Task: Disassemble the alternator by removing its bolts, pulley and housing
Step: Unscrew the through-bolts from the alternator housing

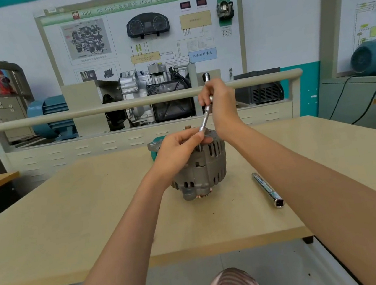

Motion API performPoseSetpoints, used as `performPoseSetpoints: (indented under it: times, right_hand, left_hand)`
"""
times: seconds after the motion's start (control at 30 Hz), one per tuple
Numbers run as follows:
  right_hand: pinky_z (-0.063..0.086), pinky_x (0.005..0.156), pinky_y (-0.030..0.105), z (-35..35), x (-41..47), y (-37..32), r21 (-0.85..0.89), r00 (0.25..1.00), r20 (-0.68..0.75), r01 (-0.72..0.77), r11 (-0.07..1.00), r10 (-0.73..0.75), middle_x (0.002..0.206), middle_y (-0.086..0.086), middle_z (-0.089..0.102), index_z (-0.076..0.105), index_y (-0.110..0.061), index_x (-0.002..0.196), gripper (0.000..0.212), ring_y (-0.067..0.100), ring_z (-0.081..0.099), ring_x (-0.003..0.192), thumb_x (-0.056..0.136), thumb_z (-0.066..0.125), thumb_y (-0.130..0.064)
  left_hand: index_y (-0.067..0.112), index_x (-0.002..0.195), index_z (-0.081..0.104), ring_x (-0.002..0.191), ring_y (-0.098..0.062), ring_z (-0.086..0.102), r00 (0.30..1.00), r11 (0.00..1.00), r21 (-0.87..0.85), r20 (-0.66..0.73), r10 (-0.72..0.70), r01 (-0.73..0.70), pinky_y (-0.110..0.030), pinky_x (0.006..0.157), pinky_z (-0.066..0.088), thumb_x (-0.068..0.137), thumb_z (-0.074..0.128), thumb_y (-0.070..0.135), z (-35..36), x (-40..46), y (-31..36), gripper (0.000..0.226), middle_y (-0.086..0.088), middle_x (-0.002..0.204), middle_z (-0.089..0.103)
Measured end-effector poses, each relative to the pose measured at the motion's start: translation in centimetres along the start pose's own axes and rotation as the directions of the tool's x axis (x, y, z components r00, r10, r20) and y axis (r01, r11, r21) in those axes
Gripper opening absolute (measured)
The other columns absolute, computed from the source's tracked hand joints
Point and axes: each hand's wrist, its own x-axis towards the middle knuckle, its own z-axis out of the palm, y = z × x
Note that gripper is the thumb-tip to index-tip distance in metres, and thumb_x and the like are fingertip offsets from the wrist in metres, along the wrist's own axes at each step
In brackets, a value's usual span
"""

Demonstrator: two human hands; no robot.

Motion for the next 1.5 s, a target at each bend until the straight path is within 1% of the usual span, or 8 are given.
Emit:
performPoseSetpoints:
  times: [0.33,0.47,0.57,0.67,0.8,0.93,1.13,1.5]
  right_hand:
    - [0.043,0.072,0.029,2.5,0.0,-0.4,0.009,0.989,0.147,-0.011,1.000,0.010,0.046,0.007,0.036,0.035,-0.014,0.042,0.052,0.011,0.041,0.046,0.094,0.034,-0.008]
    - [0.038,0.060,0.022,2.4,-1.0,0.0,-0.238,0.985,0.073,0.166,0.957,-0.153,0.048,0.001,0.038,0.040,-0.010,0.046,0.046,0.010,0.038,0.050,0.092,0.039,-0.012]
    - [0.035,0.072,0.029,2.8,-2.3,1.1,-0.735,0.891,0.103,0.367,0.570,-0.442,0.063,-0.002,0.043,0.047,-0.012,0.060,0.027,0.014,0.041,0.067,0.086,0.045,-0.016]
    - [0.030,0.095,0.032,3.1,-2.6,1.7,-0.914,0.878,0.049,0.231,0.332,-0.475,0.089,0.002,0.053,0.059,-0.010,0.086,0.019,0.021,0.044,0.091,0.085,0.045,-0.022]
    - [0.034,0.079,0.033,2.1,-1.9,1.2,-0.757,0.928,-0.062,0.196,0.623,-0.368,0.078,-0.001,0.049,0.049,-0.013,0.070,0.021,0.017,0.043,0.082,0.089,0.044,-0.019]
    - [0.032,0.059,0.028,-0.4,-0.6,0.6,-0.220,0.985,-0.161,-0.089,0.972,0.054,0.057,-0.003,0.041,0.041,-0.015,0.056,0.034,0.009,0.039,0.055,0.090,0.040,-0.015]
    - [0.029,0.054,0.025,-2.7,-1.3,2.9,0.075,0.950,-0.264,-0.152,0.986,0.166,0.046,-0.005,0.035,0.034,-0.016,0.048,0.040,0.012,0.032,0.051,0.086,0.039,-0.006]
    - [0.027,0.055,0.025,0.0,-0.2,0.2,-0.116,0.996,-0.053,0.059,0.992,-0.065,0.052,0.004,0.031,0.031,-0.016,0.050,0.040,0.015,0.029,0.056,0.088,0.038,-0.005]
  left_hand:
    - [0.027,0.089,0.073,0.091,-0.006,0.069,0.999,1.000,-0.007,0.039,0.026,-0.026,-0.022,0.086,0.052,0.095,0.055,0.021,-0.5,-0.3,0.3,0.020,0.009,0.090,0.075]
    - [0.028,0.085,0.071,0.078,0.000,0.068,0.999,0.999,0.012,0.022,0.047,-0.047,-0.013,0.072,0.053,0.094,0.056,0.019,-0.4,-0.4,0.2,0.019,0.013,0.077,0.074]
    - [0.023,0.061,0.062,0.048,0.005,0.055,0.998,0.997,0.075,-0.054,0.041,-0.037,-0.012,0.048,0.043,0.091,0.053,0.002,-0.5,-0.3,-0.2,0.037,0.015,0.048,0.061]
    - [0.018,0.054,0.052,0.038,0.003,0.044,0.996,0.992,0.123,-0.093,0.012,0.000,-0.016,0.044,0.034,0.087,0.047,-0.006,-0.3,-0.2,-0.3,0.041,0.013,0.037,0.050]
    - [0.027,0.073,0.068,0.065,0.001,0.063,0.998,0.995,0.090,-0.045,0.045,-0.040,-0.016,0.062,0.050,0.093,0.053,0.011,0.0,-0.4,0.3,0.030,0.014,0.063,0.068]
    - [0.025,0.102,0.072,0.090,-0.001,0.066,1.000,0.995,0.095,0.010,0.024,-0.025,-0.022,0.083,0.048,0.097,0.051,0.028,0.1,-0.3,0.5,0.021,0.013,0.091,0.073]
    - [0.029,0.098,0.073,0.095,-0.004,0.064,1.000,0.993,0.116,0.001,0.001,-0.001,-0.027,0.091,0.047,0.095,0.054,0.027,0.2,-0.1,0.6,0.019,0.016,0.094,0.073]
    - [0.028,0.109,0.067,0.092,0.001,0.067,0.999,1.000,-0.003,0.037,-0.005,0.005,-0.021,0.087,0.048,0.098,0.048,0.024,-0.3,-0.1,0.4,0.022,0.013,0.092,0.074]
